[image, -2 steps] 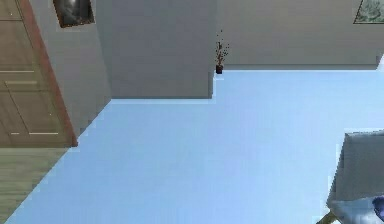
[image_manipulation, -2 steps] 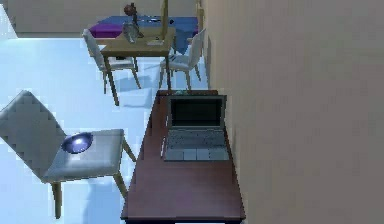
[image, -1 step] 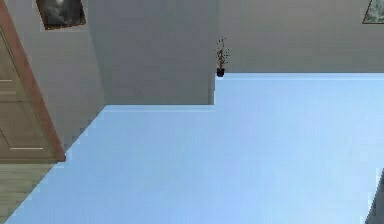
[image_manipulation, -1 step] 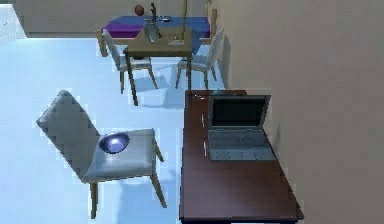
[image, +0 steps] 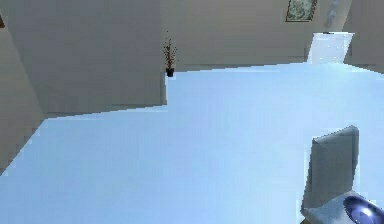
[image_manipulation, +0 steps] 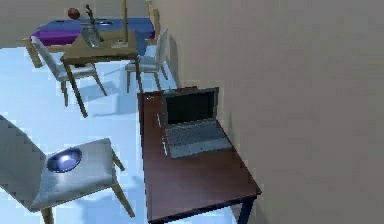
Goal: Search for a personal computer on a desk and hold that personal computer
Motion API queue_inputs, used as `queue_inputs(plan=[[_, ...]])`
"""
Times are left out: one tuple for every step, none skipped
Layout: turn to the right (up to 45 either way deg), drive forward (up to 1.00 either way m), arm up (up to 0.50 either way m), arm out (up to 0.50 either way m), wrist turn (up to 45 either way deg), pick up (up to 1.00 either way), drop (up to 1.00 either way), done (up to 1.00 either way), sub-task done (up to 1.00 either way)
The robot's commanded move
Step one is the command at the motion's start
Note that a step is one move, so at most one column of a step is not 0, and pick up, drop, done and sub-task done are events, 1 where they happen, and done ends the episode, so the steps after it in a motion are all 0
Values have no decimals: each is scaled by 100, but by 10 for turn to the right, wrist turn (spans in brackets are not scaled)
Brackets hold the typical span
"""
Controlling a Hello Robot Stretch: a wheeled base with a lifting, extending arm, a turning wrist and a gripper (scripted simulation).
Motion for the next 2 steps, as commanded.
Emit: queue_inputs(plan=[[0, 0, 50, 0, 0, 0, 0, 0, 0], [0, 0, 18, 0, 0, 0, 0, 0, 0]])
